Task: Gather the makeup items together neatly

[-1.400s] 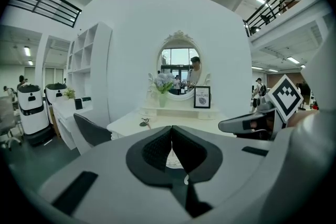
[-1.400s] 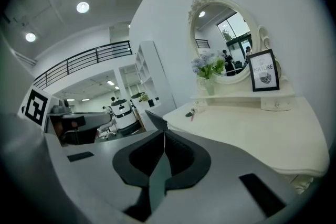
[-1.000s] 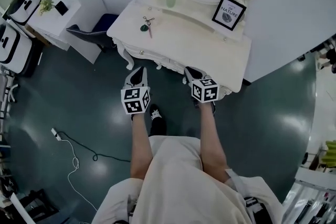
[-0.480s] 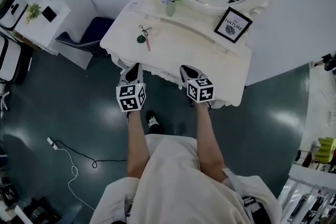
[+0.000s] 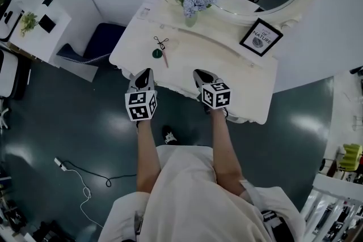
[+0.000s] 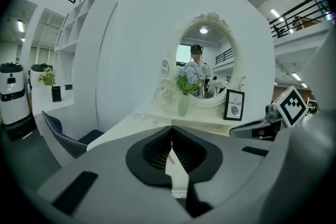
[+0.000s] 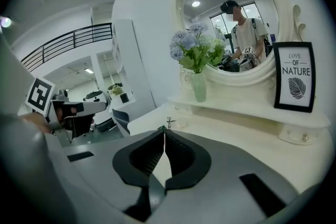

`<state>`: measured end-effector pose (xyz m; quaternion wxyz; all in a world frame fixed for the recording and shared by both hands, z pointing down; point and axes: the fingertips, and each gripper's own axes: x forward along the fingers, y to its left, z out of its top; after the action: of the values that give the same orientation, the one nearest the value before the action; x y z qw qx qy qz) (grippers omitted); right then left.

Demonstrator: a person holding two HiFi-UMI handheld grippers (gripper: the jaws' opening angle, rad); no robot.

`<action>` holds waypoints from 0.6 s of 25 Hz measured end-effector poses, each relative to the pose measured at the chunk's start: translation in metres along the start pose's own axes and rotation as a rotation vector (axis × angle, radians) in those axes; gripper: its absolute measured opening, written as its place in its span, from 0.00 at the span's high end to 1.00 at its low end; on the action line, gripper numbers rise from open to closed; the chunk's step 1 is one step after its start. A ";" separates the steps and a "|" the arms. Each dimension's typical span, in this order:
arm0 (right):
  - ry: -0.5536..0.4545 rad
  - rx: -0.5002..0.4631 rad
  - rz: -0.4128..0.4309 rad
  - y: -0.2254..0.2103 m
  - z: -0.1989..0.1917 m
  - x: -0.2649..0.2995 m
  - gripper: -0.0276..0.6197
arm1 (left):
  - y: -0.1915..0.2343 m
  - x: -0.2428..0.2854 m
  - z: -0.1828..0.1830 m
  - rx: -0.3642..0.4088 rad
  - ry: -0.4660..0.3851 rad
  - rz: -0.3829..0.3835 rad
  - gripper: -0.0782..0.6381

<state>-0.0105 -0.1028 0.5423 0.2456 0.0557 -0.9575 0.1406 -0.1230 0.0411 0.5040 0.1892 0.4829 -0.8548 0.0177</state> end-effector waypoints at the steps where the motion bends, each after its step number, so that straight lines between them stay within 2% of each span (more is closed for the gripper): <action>1: -0.005 0.009 -0.005 -0.002 0.002 0.007 0.89 | 0.004 0.004 0.001 0.007 0.002 -0.008 0.87; 7: 0.002 0.005 -0.004 0.008 -0.001 0.037 0.89 | 0.037 0.018 0.002 -0.004 -0.004 -0.008 0.87; 15: 0.019 -0.033 -0.021 -0.015 0.002 0.065 0.89 | 0.035 0.059 -0.011 -0.003 0.039 -0.026 0.87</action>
<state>-0.0661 -0.1202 0.5757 0.2569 0.0604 -0.9567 0.1229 -0.1765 0.0141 0.5392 0.2068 0.4933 -0.8446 0.0236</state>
